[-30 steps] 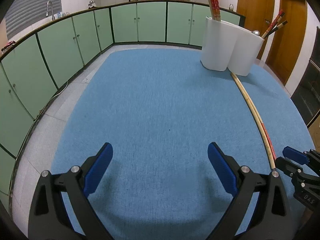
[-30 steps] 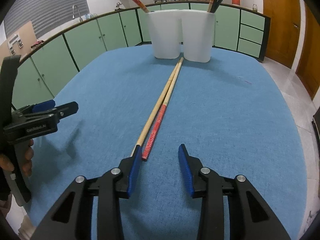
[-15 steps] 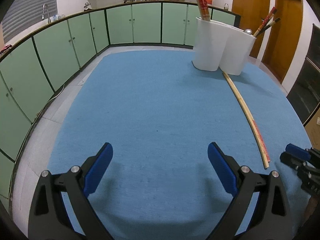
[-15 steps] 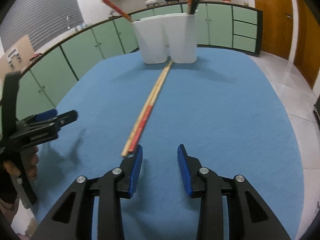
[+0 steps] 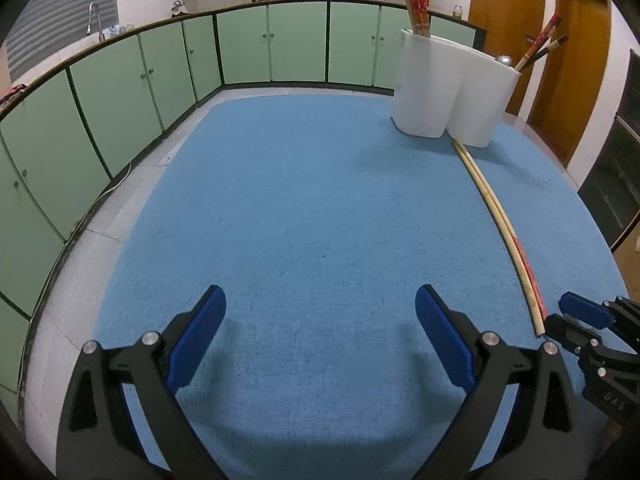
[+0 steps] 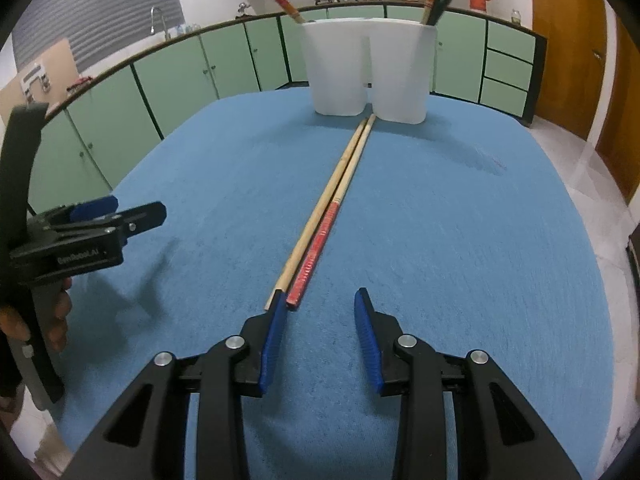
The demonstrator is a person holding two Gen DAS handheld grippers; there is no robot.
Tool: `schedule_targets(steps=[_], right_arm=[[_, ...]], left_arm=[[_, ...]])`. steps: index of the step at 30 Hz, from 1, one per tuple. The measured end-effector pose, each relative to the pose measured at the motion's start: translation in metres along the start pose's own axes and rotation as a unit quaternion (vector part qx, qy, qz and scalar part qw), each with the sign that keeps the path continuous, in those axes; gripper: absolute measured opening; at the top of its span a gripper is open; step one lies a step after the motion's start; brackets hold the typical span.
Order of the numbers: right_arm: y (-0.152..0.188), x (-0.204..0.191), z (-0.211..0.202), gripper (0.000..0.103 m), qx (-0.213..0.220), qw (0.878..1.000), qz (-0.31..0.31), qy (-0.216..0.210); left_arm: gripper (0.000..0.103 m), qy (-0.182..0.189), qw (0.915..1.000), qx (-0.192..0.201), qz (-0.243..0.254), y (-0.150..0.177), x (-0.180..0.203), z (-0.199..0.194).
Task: Organize utensils
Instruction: 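Pull both open tools back from the holder toward the remaining wooden chopsticks, then grasp a red-patterned chopstick with the right tool while the left grasps a plain wooden one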
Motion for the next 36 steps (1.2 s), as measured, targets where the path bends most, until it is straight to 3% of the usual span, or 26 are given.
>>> schedule_targets(steps=[9, 15, 17, 18, 22, 27, 36], right_arm=[[-0.004, -0.003, 0.004, 0.033, -0.004, 1.0, -0.012, 0.011], [-0.004, 0.002, 0.004, 0.019, -0.001, 1.0, -0.001, 0.015], [-0.004, 0.001, 0.003, 0.008, -0.001, 1.0, -0.004, 0.01], [-0.004, 0.001, 0.003, 0.007, 0.0, 1.0, -0.002, 0.011], [-0.002, 0.01, 0.0, 0.006, 0.002, 1.0, 0.01, 0.014], [0.002, 0.022, -0.002, 0.007, 0.005, 0.999, 0.045, -0.016], [0.002, 0.019, 0.001, 0.007, 0.004, 0.999, 0.038, -0.002]], left_arm=[[0.093, 0.002, 1.0, -0.003, 0.0, 0.0, 0.004, 0.003], [0.093, 0.002, 1.0, -0.003, -0.006, -0.001, 0.003, 0.004], [0.093, 0.002, 1.0, -0.003, -0.005, 0.0, 0.004, 0.004], [0.093, 0.001, 1.0, -0.004, -0.005, -0.001, 0.005, 0.004], [0.093, 0.002, 1.0, -0.003, -0.005, -0.002, 0.005, 0.004], [0.093, 0.002, 1.0, -0.005, -0.007, -0.001, 0.005, 0.005], [0.093, 0.003, 1.0, -0.005, -0.002, 0.0, 0.011, 0.005]])
Point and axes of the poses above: each gripper's, at about its wrist camera, not at the fingertips, and z roughly the way its jaws point, x to its right, y to its underside, the point moved 10 cm from there along z, roughly the way its jaws point, and after that the axes turned 14 degrees about -x, right-handed, at the moved point
